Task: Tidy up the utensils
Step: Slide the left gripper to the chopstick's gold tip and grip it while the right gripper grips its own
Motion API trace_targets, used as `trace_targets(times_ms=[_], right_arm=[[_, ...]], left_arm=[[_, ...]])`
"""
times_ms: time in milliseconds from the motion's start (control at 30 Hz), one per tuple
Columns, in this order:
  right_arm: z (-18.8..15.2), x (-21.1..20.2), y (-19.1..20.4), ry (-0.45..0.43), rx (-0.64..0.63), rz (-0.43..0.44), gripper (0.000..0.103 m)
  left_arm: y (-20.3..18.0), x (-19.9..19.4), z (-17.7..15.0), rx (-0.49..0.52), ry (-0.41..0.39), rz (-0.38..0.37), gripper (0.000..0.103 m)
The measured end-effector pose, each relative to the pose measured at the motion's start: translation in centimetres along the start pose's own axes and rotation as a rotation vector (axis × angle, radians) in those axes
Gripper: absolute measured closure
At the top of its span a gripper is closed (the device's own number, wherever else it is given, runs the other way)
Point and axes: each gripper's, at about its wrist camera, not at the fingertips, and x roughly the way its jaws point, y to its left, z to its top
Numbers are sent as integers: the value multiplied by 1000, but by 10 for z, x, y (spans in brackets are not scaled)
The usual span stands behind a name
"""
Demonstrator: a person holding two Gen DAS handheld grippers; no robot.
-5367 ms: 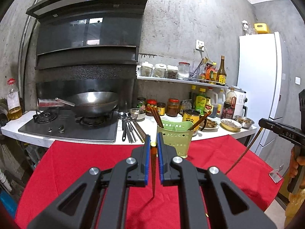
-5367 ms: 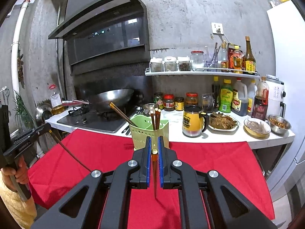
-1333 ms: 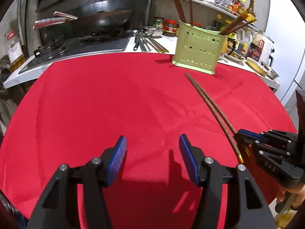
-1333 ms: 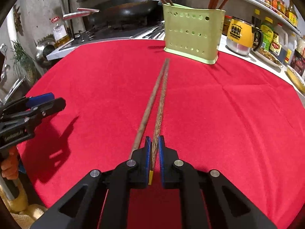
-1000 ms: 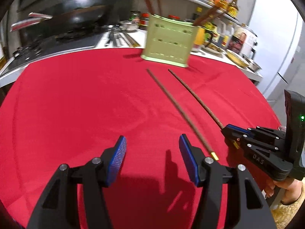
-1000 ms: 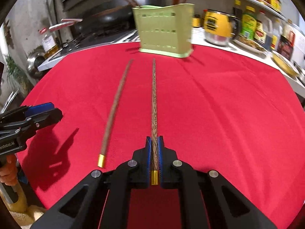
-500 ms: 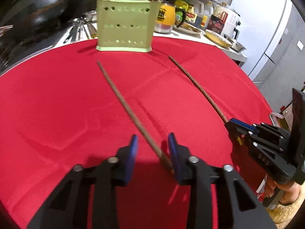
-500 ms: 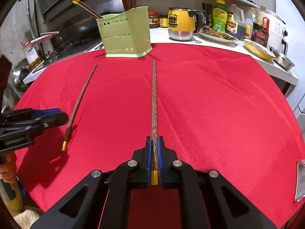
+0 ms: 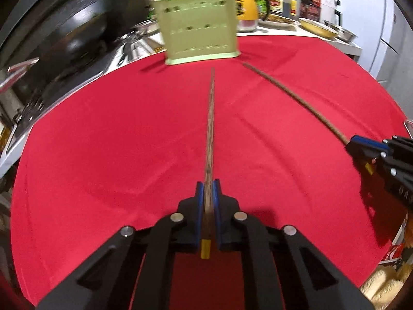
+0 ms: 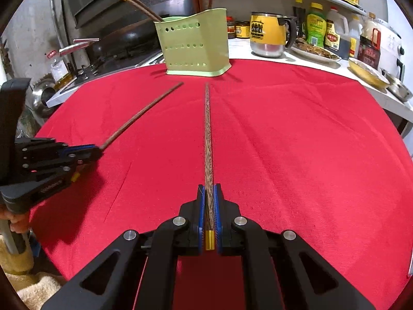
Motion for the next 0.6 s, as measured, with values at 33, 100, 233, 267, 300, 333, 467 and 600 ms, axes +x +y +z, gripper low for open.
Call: trace_targets(times_ms=[33, 100, 233, 267, 300, 333, 467, 600], right_arm=[[1, 1, -1, 1, 3, 1, 96], [2, 2, 0, 3, 1, -1, 95], [1, 1, 0, 5, 8, 9, 92], [-1, -2, 1, 3, 6, 12, 86], [-3, -3, 1, 1, 0, 12, 82], [-6, -5, 3, -1, -9, 9, 73], [-20, -15, 11, -17, -68, -16, 69], [-30, -21, 18, -29, -99, -31, 71]], left_arm=[[4, -1, -1, -4, -2, 1, 96], [12, -3, -5, -20, -12, -23, 96], [16, -7, -12, -57, -40, -70, 91], [15, -7, -13, -65, -45, -79, 82], [16, -9, -16, -76, -53, -89, 73], [17, -11, -19, -84, -62, -94, 54], [18, -18, -33, -78, -84, -96, 52], [17, -21, -42, -63, -94, -86, 52]])
